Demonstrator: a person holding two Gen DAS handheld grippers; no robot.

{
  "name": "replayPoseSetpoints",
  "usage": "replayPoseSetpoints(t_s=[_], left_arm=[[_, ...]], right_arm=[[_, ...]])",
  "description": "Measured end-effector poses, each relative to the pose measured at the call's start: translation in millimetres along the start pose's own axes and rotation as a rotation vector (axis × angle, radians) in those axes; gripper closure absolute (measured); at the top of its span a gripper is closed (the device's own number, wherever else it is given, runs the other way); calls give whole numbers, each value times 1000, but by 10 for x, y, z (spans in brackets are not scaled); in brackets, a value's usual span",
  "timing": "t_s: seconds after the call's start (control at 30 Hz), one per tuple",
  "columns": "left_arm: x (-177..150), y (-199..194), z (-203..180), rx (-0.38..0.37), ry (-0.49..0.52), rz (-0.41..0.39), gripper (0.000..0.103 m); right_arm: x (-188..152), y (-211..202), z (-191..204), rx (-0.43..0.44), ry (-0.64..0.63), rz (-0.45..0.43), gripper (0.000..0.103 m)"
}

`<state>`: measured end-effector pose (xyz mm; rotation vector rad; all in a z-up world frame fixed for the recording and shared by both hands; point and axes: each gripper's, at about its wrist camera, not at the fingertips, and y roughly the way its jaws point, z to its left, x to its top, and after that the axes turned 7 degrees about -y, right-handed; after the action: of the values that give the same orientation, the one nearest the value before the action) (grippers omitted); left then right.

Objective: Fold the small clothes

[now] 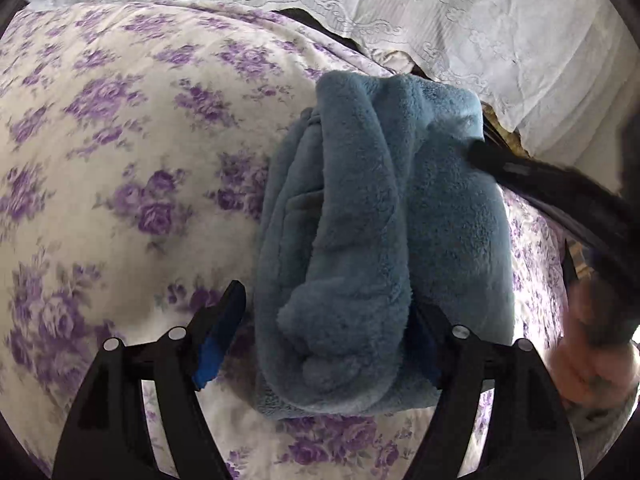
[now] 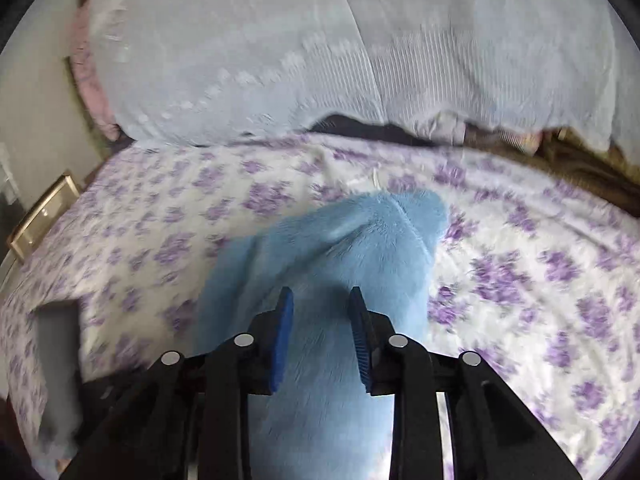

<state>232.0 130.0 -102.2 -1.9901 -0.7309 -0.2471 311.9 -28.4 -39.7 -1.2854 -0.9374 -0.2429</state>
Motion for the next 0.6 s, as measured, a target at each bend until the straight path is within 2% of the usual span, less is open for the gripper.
replayPoseSetpoints(t_s=[0.1,0.2,0.27,0.37,0.6], left_arm=[[15,39,9,29,3,-8,25],[16,71,-8,56,5,-22,16],[22,68,-35,66,16,-29,16],[4,36,-52,77,27,-40,16],[-12,-10,-122,115,60,-71,16]], right_arm=[[-135,409,80,-33,-22,85,74],[-128,431,37,-5,-18,89,74],[-124,417,35,0,-37,85,74],[-135,287,0,-6,-38,36,75],[-296,-389,-34,3,-53,-77,75]])
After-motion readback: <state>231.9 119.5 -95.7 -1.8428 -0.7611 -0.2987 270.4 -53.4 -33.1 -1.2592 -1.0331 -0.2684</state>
